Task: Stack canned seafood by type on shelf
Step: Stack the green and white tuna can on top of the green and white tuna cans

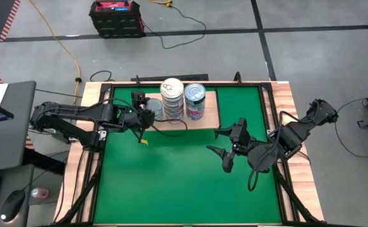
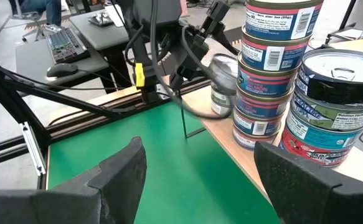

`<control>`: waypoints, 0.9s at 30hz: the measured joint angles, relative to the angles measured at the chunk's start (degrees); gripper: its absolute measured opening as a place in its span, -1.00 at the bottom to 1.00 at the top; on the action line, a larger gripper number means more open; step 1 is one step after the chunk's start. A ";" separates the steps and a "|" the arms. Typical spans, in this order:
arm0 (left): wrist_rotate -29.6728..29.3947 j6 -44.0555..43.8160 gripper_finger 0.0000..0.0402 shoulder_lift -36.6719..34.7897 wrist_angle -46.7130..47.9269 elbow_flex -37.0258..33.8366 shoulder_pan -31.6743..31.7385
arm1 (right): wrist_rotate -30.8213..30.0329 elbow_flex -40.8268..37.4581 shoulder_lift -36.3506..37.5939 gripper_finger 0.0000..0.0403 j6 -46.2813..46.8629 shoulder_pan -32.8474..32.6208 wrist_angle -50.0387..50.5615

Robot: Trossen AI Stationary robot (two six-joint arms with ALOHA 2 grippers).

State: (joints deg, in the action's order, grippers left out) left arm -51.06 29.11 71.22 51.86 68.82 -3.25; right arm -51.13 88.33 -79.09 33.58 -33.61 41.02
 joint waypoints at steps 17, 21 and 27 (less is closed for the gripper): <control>11.10 -1.63 0.33 -0.04 4.71 2.84 0.66 | -0.32 0.00 0.00 0.59 0.00 0.00 -0.99; 15.93 -2.49 0.33 -0.02 4.79 4.22 0.63 | -1.49 0.00 0.00 0.59 1.44 0.00 -0.96; 18.20 -2.56 0.33 -0.02 4.60 4.63 0.68 | -1.49 0.00 0.00 0.59 1.84 0.74 -0.94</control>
State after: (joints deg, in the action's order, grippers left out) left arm -32.86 26.55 71.20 56.45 73.45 -2.57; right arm -52.62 88.33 -79.09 35.42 -32.86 40.07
